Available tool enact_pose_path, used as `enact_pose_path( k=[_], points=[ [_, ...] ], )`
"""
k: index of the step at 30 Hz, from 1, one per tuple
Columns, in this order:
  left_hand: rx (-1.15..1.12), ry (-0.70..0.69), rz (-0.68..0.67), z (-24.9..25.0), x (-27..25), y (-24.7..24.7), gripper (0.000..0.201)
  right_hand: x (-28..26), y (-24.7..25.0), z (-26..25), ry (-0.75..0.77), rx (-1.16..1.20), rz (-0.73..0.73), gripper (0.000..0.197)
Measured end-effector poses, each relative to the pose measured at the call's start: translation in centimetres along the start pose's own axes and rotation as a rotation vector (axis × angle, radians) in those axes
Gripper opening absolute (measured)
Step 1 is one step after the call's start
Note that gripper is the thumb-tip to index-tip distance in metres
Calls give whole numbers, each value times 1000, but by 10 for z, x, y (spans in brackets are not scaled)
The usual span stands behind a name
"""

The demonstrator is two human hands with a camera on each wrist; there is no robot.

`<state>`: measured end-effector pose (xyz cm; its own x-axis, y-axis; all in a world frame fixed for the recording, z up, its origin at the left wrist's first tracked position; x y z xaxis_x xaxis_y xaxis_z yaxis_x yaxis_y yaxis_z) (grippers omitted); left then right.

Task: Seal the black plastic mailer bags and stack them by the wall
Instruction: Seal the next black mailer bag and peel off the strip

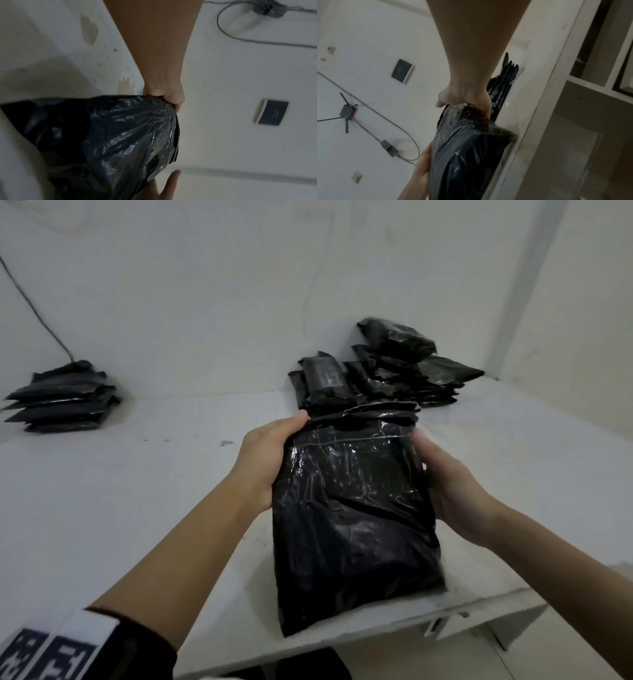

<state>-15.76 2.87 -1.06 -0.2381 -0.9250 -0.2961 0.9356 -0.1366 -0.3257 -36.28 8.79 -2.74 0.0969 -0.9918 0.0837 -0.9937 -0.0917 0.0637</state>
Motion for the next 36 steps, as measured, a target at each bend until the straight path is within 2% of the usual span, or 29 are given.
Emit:
enact_pose_path(
  k=[4,6,10,13,17,19,22,24,26,27,29,31,33,36],
  points=[
    [8,-46,-44,-16,-3,-26,20,1,20,-22,125,105,326,32],
    [38,-102,-71,-20,-3,-34,15,0,30,-31,164,96,430,18],
    [258,-228,-156,-16,-3,-42,25,-1,46,-39,179,27,551,15],
    [452,-340,-197,-8,-3,-44,31,-1,53,-41,184,-14,594,16],
    [579,-458,-194,3,-3,-49,14,2,57,-44,204,-26,566,20],
    [659,-531,-219,7,-5,-55,13,5,60,-46,197,-24,566,15],
    [866,-748,-201,19,-12,-62,22,9,68,-51,208,-66,599,7],
    [957,-909,-228,26,-18,-67,32,11,72,-53,229,-101,608,22],
    [1003,-1012,-303,30,-21,-71,33,13,73,-54,260,-121,600,26],
    [1028,-1019,-340,31,-21,-73,30,14,72,-53,278,-139,597,24],
    [1098,-941,-382,32,-20,-76,26,15,68,-53,321,-159,595,23],
    [1201,-820,-383,31,-15,-76,41,16,64,-50,357,-144,582,23],
    [1347,-732,-343,30,-9,-73,49,18,60,-47,376,-121,557,18],
    [1570,-689,-219,33,-5,-69,45,20,56,-43,373,-115,472,17]
  ],
)
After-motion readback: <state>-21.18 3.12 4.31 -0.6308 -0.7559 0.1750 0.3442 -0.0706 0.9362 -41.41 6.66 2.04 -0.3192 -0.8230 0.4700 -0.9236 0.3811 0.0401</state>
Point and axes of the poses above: each hand's wrist, its own x-axis towards the middle knuckle, its own y-axis out of the back of the hand, z = x × y, the point moved 3 cm from there along x, towards the middle knuckle, and after that the axes turned 11 degrees about y, right-handed, at the moved point
